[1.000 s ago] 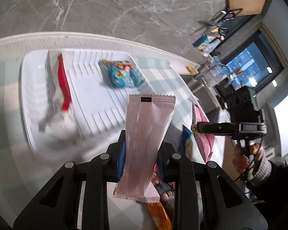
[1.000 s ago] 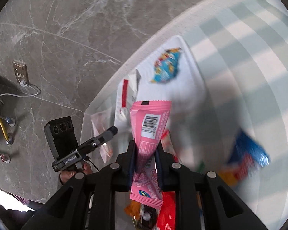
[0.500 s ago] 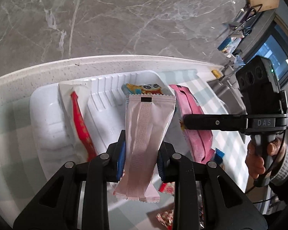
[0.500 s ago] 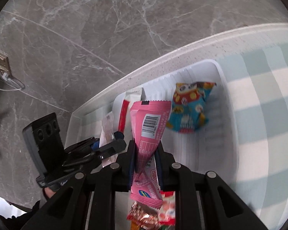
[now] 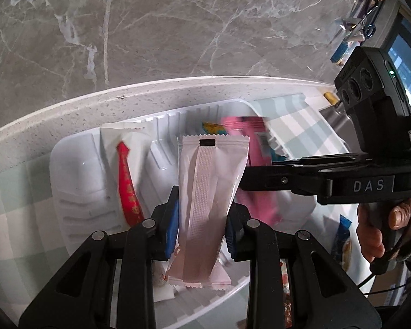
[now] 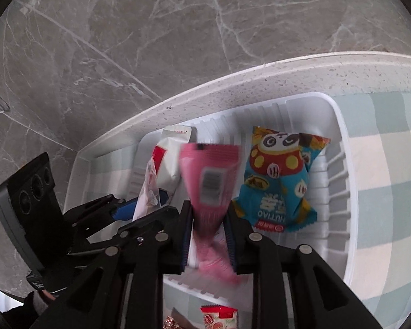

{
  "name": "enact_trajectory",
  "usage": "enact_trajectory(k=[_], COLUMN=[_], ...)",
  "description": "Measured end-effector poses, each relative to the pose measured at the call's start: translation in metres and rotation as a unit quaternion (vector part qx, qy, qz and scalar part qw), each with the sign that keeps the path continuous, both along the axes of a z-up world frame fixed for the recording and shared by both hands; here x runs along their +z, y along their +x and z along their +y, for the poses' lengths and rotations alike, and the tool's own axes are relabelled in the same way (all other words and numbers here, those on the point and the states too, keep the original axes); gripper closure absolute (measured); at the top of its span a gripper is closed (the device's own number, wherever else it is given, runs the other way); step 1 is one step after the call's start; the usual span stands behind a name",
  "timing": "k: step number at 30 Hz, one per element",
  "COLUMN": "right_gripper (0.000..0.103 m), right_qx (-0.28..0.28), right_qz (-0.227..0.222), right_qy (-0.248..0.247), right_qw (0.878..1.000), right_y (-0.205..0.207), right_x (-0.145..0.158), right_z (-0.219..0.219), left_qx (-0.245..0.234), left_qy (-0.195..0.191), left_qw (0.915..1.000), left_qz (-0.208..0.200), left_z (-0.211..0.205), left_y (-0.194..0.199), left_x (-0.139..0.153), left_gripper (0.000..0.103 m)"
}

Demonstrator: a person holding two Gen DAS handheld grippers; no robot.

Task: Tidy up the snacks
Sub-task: 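Carry both pink packets into the white tray and open both tools, then grasp the orange bar with left tool while right tool grasps the blue Tipo cake packet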

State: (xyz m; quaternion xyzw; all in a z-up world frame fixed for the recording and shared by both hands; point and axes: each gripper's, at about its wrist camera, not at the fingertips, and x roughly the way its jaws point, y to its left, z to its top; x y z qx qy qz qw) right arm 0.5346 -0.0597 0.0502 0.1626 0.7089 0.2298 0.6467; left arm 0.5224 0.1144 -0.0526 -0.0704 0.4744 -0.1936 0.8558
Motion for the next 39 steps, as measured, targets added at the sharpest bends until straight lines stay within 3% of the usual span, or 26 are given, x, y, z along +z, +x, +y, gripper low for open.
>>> enact_trajectory(k=[3, 4, 5, 6, 18, 28, 35, 39], right_gripper=[0.072, 0.072, 0.07, 0.069, 0.061, 0.054, 0.051, 0.05], right_qx=[0.004, 0.004, 0.005, 0.005, -0.002, -0.012, -0.024, -0.047], right_qz=[-0.005, -0.008, -0.011, -0.015, -0.064, -0.095, -0.084, -0.065], right_qy=[-0.006, -0.007, -0.008, -0.009, -0.006, -0.034, -0.077, -0.104], right_qw=[1.0, 1.0, 1.0, 1.0, 0.998, 0.995, 0.993, 0.991], right_y=[0.0, 0.0, 0.0, 0.0, -0.02, -0.071, -0.123, -0.156], right_x=[0.002, 0.004, 0.006, 0.008, 0.059, 0.103, 0.113, 0.108], right_z=[0.002, 0.002, 0.001, 0.002, -0.02, -0.06, -0.095, -0.12], left_qx=[0.007, 0.009, 0.011, 0.011, 0.012, -0.029, -0.061, -0.074], left_qy=[0.007, 0.009, 0.011, 0.008, 0.033, 0.053, 0.041, 0.044], left_qw=[0.9999, 0.9999, 0.9999, 0.9999, 0.9979, 0.995, 0.9955, 0.996], left_qz=[-0.001, -0.003, -0.005, -0.009, -0.055, -0.079, -0.06, -0.023], left_z=[0.001, 0.001, 0.001, 0.002, -0.005, -0.028, -0.042, -0.045], left_y=[0.001, 0.0, -0.001, -0.002, -0.027, -0.079, -0.125, -0.153], left_x=[-0.002, -0.002, -0.002, 0.0, 0.032, 0.06, 0.052, 0.032], left_gripper=[0.073, 0.068, 0.051, 0.048, 0.046, 0.045, 0.044, 0.044])
